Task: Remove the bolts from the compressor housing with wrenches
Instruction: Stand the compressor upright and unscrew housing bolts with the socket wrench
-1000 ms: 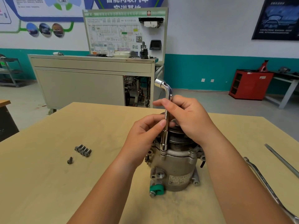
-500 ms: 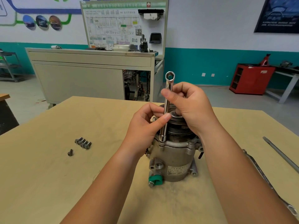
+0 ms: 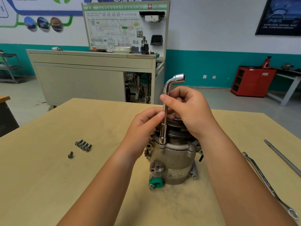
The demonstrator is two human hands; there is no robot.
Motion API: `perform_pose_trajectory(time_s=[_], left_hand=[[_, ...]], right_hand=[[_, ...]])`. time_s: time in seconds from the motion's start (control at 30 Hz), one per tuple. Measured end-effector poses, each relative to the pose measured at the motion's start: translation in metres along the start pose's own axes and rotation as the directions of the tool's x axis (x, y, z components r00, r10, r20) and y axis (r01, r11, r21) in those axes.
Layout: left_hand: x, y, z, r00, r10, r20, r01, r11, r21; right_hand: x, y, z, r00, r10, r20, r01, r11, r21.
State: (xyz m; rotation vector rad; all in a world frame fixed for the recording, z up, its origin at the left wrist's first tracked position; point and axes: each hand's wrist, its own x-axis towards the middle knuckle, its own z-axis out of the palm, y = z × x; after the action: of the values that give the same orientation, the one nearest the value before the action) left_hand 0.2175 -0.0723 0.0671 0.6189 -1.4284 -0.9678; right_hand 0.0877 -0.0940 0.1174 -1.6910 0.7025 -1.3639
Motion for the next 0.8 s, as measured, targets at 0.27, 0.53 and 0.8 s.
perform_pose_trajectory(time_s=[0.27, 0.53, 0.8], left_hand=[[-0.0016, -0.0006, -0.0014, 1.000, 0.020, -0.022, -0.019, 0.999, 0.032], [0.0005, -0.0052, -0.0002, 0.995, 0.029, -0.097, -0.022, 0.997, 0.074], [0.0010, -0.0036, -0.0042, 1.000, 0.010, 0.015, -0.011, 0.999, 0.046]], right_hand=[[-0.0010, -0.0038, -0.0029, 0.999, -0.049, 0.022, 0.050, 0.997, -0.052], [0.0033, 0.0028, 0.0005, 0.997, -0.044, -0.063, 0.033, 0.985, -0.167], [0.0001, -0.0018, -0.0003, 0.998, -0.044, 0.043, 0.048, 0.994, -0.101]])
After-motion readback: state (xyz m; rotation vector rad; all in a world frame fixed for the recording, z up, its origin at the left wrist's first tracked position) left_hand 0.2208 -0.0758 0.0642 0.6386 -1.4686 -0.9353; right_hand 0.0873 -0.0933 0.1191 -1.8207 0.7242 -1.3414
